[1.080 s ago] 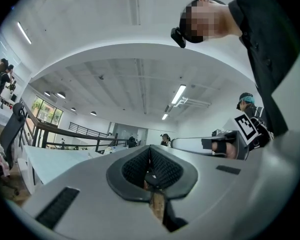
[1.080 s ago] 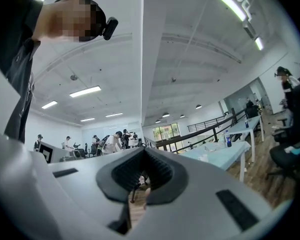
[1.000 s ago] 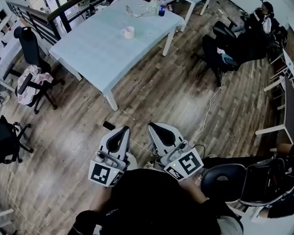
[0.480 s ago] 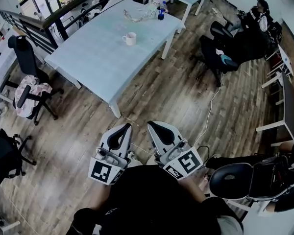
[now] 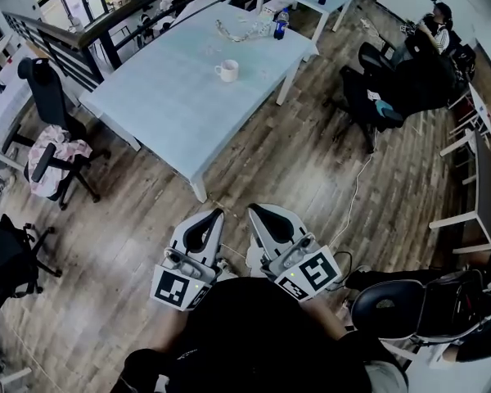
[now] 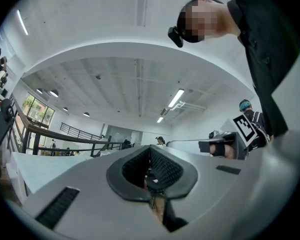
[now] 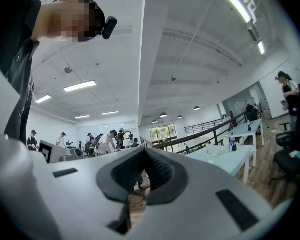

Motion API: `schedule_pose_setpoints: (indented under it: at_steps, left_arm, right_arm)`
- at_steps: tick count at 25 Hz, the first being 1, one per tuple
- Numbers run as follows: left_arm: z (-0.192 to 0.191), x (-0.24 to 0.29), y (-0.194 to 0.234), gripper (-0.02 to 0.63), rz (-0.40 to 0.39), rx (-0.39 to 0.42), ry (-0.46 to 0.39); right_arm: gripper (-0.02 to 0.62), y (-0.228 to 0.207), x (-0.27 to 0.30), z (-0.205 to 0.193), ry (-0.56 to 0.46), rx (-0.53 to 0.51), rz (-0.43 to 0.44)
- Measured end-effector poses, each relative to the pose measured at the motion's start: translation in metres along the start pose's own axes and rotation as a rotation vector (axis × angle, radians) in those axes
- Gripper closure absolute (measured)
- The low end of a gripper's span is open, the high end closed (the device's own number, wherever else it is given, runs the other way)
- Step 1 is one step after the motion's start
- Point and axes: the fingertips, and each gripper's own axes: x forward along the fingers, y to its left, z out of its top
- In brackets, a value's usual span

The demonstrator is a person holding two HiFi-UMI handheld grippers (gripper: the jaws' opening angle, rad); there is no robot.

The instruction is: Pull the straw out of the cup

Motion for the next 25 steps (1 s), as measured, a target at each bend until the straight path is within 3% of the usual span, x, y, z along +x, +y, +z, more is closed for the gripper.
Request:
schedule_pose_setpoints:
  at_steps: [9,25]
  left_arm:
    - [-0.006,0.043,0.03,0.592,0.045,0.017,-0.004]
    - [-0.038,0.212,0.053,0.592,0.118,0.013,0.011]
  right_arm:
    - [0.588,-0.042,0.037,0.004,-0.01,0.01,0.056]
    - [0.588,-0.206,0.071,0.021,0.017,0.039,0.12]
